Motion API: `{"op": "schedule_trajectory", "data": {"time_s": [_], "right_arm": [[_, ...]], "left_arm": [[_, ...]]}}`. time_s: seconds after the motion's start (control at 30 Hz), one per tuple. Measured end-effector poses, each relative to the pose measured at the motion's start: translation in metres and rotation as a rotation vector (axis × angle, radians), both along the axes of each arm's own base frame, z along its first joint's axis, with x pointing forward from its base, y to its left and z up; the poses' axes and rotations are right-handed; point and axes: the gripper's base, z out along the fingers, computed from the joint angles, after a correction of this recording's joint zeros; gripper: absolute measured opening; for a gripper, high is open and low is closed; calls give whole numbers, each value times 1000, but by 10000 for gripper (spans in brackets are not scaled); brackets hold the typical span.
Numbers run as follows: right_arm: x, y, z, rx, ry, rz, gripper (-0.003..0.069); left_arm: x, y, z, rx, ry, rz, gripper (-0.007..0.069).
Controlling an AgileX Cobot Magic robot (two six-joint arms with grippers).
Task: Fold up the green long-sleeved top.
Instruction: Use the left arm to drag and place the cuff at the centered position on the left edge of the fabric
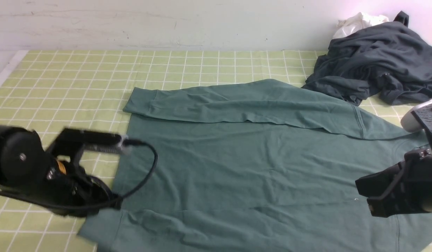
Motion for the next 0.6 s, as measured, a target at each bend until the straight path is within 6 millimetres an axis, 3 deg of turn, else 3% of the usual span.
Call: {"op": "schedule_trajectory", "data": {"time_s": [0.17,0.27,0.4,0.6], "right_arm": [[0,0,0,0,0,0,-14],[0,0,0,0,0,0,-14],[0,0,0,0,0,0,-14],[0,0,0,1,0,0,-14]], "left_arm": [[17,-3,56,3,-301,-94,-1],[32,-6,70,7,-476,-114,-1],[54,-9,58,10,-547,-111,-1],[104,-16,-4,45,-368,-115,19]]}}
